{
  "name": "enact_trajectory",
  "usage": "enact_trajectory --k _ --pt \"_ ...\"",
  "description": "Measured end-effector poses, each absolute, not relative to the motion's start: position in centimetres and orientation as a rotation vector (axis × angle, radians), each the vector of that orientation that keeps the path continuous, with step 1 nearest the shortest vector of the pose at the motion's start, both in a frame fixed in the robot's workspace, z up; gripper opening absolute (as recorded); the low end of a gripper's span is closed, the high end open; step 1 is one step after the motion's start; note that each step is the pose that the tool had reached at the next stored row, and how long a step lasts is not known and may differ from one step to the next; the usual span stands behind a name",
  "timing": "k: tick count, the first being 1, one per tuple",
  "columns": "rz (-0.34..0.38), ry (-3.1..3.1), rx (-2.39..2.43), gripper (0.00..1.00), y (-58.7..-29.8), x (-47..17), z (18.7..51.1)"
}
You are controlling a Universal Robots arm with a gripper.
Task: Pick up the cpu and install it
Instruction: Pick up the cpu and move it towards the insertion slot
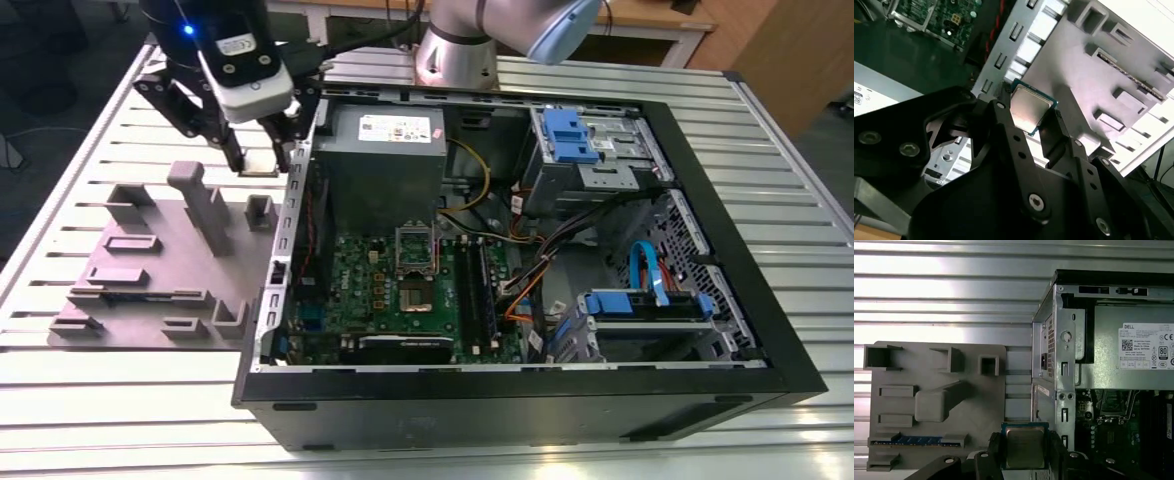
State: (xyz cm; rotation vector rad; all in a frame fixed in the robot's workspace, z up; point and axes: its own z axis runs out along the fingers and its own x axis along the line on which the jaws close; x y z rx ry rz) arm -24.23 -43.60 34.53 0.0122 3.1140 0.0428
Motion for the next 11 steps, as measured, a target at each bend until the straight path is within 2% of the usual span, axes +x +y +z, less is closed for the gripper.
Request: enact_trajectory --k 11 --pt "0.043 3.114 0.014 0.47 -43.6 -21.5 34.5"
